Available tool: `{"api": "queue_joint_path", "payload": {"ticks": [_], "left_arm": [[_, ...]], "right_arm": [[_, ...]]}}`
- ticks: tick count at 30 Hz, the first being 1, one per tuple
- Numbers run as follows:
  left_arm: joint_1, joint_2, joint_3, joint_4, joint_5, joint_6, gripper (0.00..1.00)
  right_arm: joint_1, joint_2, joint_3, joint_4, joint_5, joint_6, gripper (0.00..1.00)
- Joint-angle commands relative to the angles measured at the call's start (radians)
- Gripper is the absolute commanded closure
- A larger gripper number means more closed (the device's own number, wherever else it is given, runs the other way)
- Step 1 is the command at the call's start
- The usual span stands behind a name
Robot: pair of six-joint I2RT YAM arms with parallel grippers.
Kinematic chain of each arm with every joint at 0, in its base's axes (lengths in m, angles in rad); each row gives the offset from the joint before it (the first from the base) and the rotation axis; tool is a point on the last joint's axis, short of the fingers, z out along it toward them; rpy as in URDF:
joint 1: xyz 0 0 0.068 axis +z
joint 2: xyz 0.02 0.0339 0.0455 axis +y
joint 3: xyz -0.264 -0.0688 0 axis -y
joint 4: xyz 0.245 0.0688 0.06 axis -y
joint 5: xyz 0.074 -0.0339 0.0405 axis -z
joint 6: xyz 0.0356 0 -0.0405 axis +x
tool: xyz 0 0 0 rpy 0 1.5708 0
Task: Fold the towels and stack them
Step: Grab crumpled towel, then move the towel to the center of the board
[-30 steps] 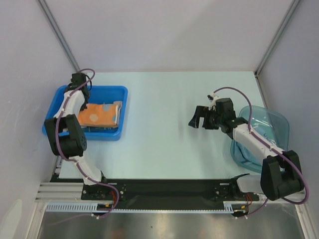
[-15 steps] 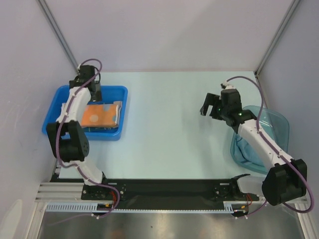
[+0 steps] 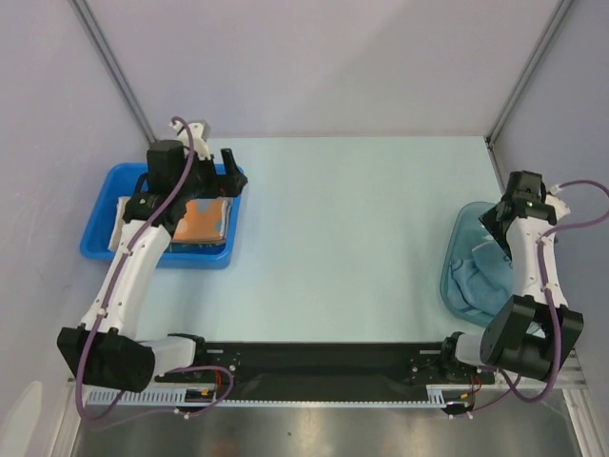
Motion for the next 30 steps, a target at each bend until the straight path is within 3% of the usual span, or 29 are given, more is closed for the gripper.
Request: {"api": "queue_joint_path", "payload": {"ticks": [1, 5, 7, 10, 12, 17, 18, 21, 23, 27, 30], "left_arm": [[-0.081, 0.04, 0.011, -0.003, 0.133, -0.02, 0.0], [-0.099, 0.034, 0.014, 0.023, 0.135, -0.064, 0.0], [-0.098, 0.038, 0.031, 0.02, 0.139, -0.098, 0.0], [-0.096, 0.055, 0.077, 0.038, 0.291, -0.082, 0.0], [-0.096, 0.049, 0.066, 0.076, 0.363, -0.101, 0.0], [-0.092, 0.061, 0.076, 0.143, 0.481, -0.096, 0.0], [-0.093, 0.078, 0.098, 0.123, 0.465, -0.092, 0.0], [-0.092, 0.091, 0.123, 0.101, 0.446, -0.075, 0.0], [-0.092, 0.08, 0.123, 0.109, 0.417, -0.073, 0.0], [-0.093, 0.065, 0.118, 0.126, 0.386, -0.084, 0.01], [-0.093, 0.054, 0.109, 0.13, 0.392, -0.084, 0.01]], "right_arm": [[-0.049, -0.012, -0.048, -0.086, 0.076, 0.127, 0.01], [-0.104, 0.037, -0.156, 0.033, 0.053, 0.135, 0.02], [-0.121, 0.045, -0.174, 0.096, 0.01, 0.103, 0.1], [-0.128, 0.036, -0.134, 0.177, -0.065, -0.008, 0.7], [-0.128, 0.032, -0.021, 0.142, -0.061, -0.072, 1.0], [-0.073, -0.013, 0.248, 0.079, -0.293, -0.249, 1.0], [-0.057, -0.029, 0.297, 0.076, -0.424, -0.27, 1.0], [0.038, -0.041, 0.505, 0.104, -0.58, -0.286, 1.0], [0.167, -0.041, 0.663, 0.151, -0.643, -0.287, 1.0], [0.329, -0.043, 0.742, 0.299, -0.734, -0.226, 1.0], [0.405, -0.035, 0.69, 0.319, -0.774, -0.201, 1.0]]}}
